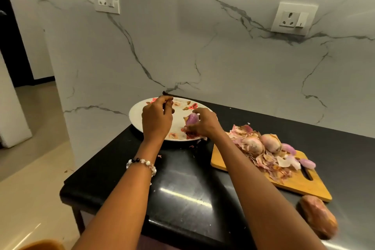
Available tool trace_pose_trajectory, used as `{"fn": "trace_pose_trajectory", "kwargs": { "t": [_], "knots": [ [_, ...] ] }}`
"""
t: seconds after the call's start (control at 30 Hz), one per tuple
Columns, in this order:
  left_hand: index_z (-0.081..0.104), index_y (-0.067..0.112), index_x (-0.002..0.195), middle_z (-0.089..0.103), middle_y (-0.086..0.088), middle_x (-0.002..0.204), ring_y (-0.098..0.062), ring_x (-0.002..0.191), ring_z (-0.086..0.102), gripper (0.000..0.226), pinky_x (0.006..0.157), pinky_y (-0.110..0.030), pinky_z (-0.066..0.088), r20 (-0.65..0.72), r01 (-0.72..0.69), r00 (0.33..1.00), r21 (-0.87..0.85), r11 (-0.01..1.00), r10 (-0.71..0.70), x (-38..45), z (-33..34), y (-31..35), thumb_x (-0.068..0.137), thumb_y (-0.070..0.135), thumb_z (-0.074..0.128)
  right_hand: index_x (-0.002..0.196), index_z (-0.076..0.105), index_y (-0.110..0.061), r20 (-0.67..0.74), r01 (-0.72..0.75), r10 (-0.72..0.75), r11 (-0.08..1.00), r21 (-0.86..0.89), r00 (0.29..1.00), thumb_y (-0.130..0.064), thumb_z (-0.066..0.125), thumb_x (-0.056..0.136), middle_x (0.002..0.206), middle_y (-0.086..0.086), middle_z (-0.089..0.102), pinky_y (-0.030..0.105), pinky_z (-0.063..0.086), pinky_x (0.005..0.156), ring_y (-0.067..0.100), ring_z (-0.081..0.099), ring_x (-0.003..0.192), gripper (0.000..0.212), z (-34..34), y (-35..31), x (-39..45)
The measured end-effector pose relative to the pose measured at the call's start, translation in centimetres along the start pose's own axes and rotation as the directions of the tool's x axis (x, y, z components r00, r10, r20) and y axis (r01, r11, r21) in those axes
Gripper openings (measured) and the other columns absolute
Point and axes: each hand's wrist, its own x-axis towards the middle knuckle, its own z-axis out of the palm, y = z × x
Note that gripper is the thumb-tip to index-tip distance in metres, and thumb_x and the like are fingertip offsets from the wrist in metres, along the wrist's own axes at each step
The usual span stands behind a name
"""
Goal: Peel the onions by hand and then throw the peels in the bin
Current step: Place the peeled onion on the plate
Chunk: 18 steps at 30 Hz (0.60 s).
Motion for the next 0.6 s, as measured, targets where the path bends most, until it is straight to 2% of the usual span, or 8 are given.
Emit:
{"fn": "trace_pose_trajectory", "kwargs": {
  "t": [0.07, 0.13, 0.23, 0.33, 0.43, 0.5, 0.6],
  "knots": [
    [0.069, 0.009, 0.107, 0.072, -0.004, 0.078, -0.022, 0.079, 0.065, 0.021, 0.077, -0.039, 0.052, -0.003, -0.012, 1.0, -0.001, 1.0, 0.012, 0.0, 0.1, 0.1, 0.096, 0.018, 0.054, 0.148, 0.036, -0.012, 0.04, 0.034, -0.032, 0.998, -0.052, 0.999, -0.034, 0.083, 0.075, 0.148, 0.01, 0.045, 0.035, 0.037, 0.107, 0.029, 0.041, 0.135, 0.09, -0.4, -0.2, -0.3],
    [0.069, 0.007, 0.106, 0.072, -0.006, 0.077, -0.016, 0.072, 0.063, 0.021, 0.071, -0.029, 0.049, 0.007, -0.032, 0.999, -0.004, 0.999, 0.032, -0.2, 0.1, 0.4, 0.097, 0.019, 0.054, 0.148, 0.036, -0.012, 0.051, 0.049, -0.046, 0.997, -0.057, 0.998, -0.03, 0.083, 0.076, 0.148, 0.011, 0.045, 0.036, 0.04, 0.105, 0.03, 0.044, 0.134, 0.088, -0.9, 0.0, -0.6],
    [0.069, 0.006, 0.106, 0.072, -0.006, 0.075, -0.009, 0.065, 0.057, 0.023, 0.062, -0.02, 0.04, 0.025, -0.093, 0.995, 0.008, 0.996, 0.093, -0.5, 0.3, 0.8, 0.096, 0.022, 0.055, 0.135, 0.053, -0.01, 0.004, 0.067, -0.067, 0.998, -0.015, 0.998, -0.021, 0.082, 0.077, 0.132, 0.012, 0.058, 0.03, 0.048, 0.093, 0.025, 0.056, 0.119, 0.066, -2.6, 0.8, -1.5],
    [0.069, 0.005, 0.107, 0.072, -0.006, 0.075, -0.01, 0.063, 0.059, 0.026, 0.059, -0.012, 0.036, 0.038, -0.154, 0.987, 0.018, 0.988, 0.153, -0.8, 0.5, 1.2, 0.095, 0.024, 0.056, 0.121, 0.065, -0.006, -0.074, 0.106, -0.099, 0.99, 0.097, 0.992, -0.019, 0.08, 0.078, 0.114, 0.009, 0.067, 0.032, 0.054, 0.09, 0.02, 0.063, 0.103, 0.048, -5.8, 1.6, -3.4],
    [0.069, 0.004, 0.106, 0.072, -0.005, 0.074, -0.009, 0.061, 0.059, 0.026, 0.059, -0.013, 0.038, 0.062, -0.211, 0.976, 0.003, 0.978, 0.21, -1.2, 0.8, 1.8, 0.094, 0.023, 0.058, 0.113, 0.068, -0.005, -0.18, 0.153, -0.109, 0.956, 0.25, 0.978, -0.014, 0.077, 0.08, 0.1, 0.006, 0.07, 0.024, 0.056, 0.08, 0.015, 0.067, 0.091, 0.035, -10.2, 3.0, -6.4],
    [0.07, 0.005, 0.105, 0.072, -0.004, 0.073, -0.012, 0.063, 0.063, 0.026, 0.061, -0.021, 0.046, 0.092, -0.231, 0.968, -0.022, 0.973, 0.232, -1.6, 1.4, 2.5, 0.094, 0.025, 0.058, 0.112, 0.067, -0.002, -0.204, 0.157, -0.088, 0.922, 0.354, 0.975, -0.007, 0.073, 0.082, 0.094, 0.008, 0.07, 0.021, 0.058, 0.075, 0.011, 0.069, 0.082, 0.031, -13.0, 5.0, -8.2],
    [0.07, 0.009, 0.107, 0.073, -0.004, 0.079, -0.01, 0.068, 0.065, 0.021, 0.067, -0.025, 0.052, 0.176, -0.241, 0.952, -0.078, 0.967, 0.252, -2.2, 3.0, 4.6, 0.093, 0.021, 0.06, 0.112, 0.066, 0.0, -0.216, 0.096, -0.02, 0.933, 0.347, 0.976, -0.004, 0.073, 0.082, 0.093, 0.01, 0.071, 0.021, 0.058, 0.074, 0.013, 0.069, 0.08, 0.031, -16.0, 9.0, -9.8]
  ]
}}
